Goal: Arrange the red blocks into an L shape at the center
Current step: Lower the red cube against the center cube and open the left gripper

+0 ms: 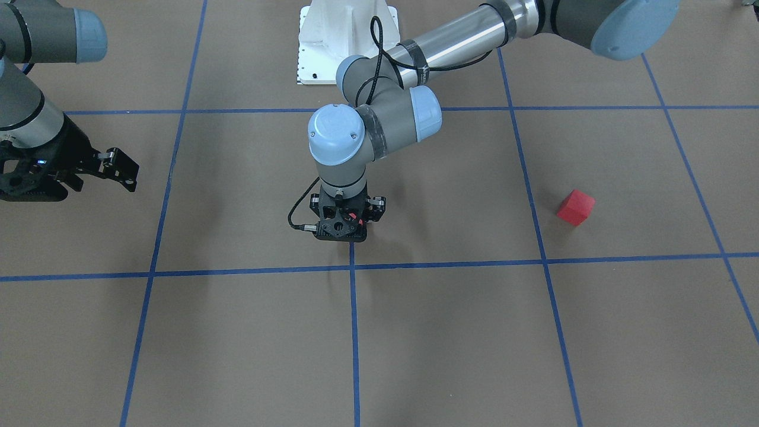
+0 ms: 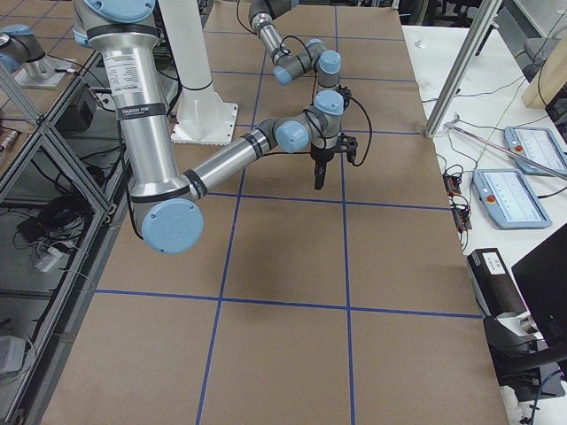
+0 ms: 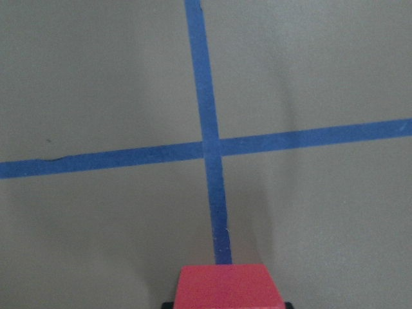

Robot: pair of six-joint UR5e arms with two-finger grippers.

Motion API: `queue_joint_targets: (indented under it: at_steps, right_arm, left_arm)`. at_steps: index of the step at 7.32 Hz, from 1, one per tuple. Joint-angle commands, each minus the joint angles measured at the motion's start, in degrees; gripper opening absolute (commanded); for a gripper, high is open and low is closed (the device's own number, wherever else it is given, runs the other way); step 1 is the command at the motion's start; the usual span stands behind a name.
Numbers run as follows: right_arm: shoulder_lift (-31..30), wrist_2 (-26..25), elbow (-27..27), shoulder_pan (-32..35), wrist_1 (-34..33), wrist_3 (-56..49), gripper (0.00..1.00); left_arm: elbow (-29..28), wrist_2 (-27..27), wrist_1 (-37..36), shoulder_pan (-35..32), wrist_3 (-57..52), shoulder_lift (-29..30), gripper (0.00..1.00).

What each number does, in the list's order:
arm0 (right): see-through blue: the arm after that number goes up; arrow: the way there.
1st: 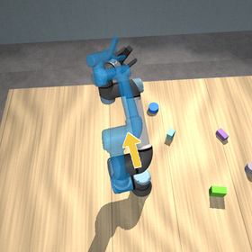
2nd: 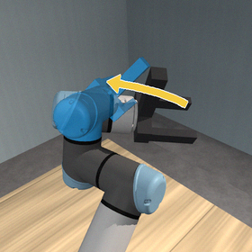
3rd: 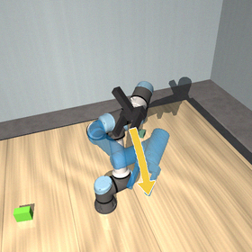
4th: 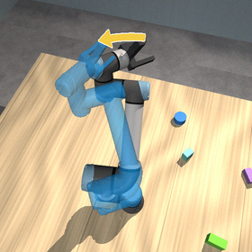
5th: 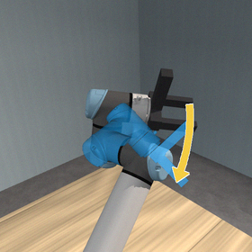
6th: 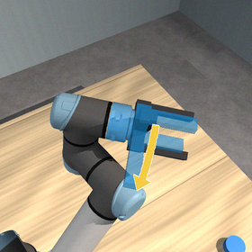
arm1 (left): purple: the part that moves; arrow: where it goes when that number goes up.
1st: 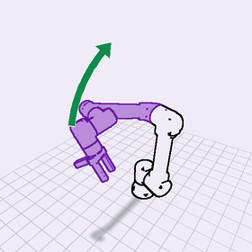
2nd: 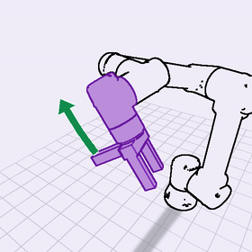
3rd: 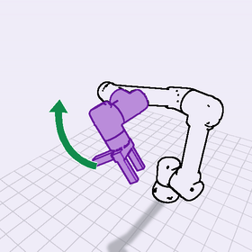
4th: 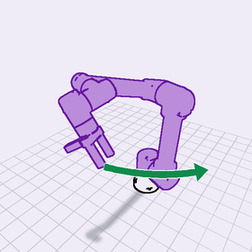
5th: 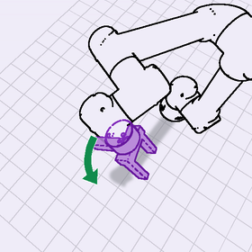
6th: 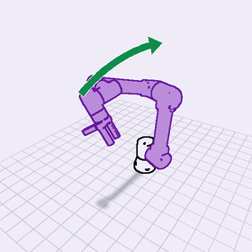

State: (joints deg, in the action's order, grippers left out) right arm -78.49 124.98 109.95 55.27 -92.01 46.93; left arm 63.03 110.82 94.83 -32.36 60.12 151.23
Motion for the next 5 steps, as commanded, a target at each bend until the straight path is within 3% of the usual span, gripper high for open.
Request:
queue_joint_targets:
  at_steps: [1, 4, 5]
  right_arm:
    - [0.0, 0.0, 0.0, 0.0, 0.0, -0.1, 1.0]
    - [0.0, 0.0, 0.0, -0.1, 0.0, 0.0, 1.0]
    - [0.0, 0.0, 0.0, 0.0, 0.0, 0.0, 1.0]
  left_arm:
    - [0.1, 0.0, 0.1, 0.1, 1.2, -0.1, 0.11]
    - [0.1, 0.0, 0.0, 0.5, 1.3, -0.1, 0.14]
    - [0.1, 0.0, -0.1, 0.5, 1.3, -0.1, 0.3]
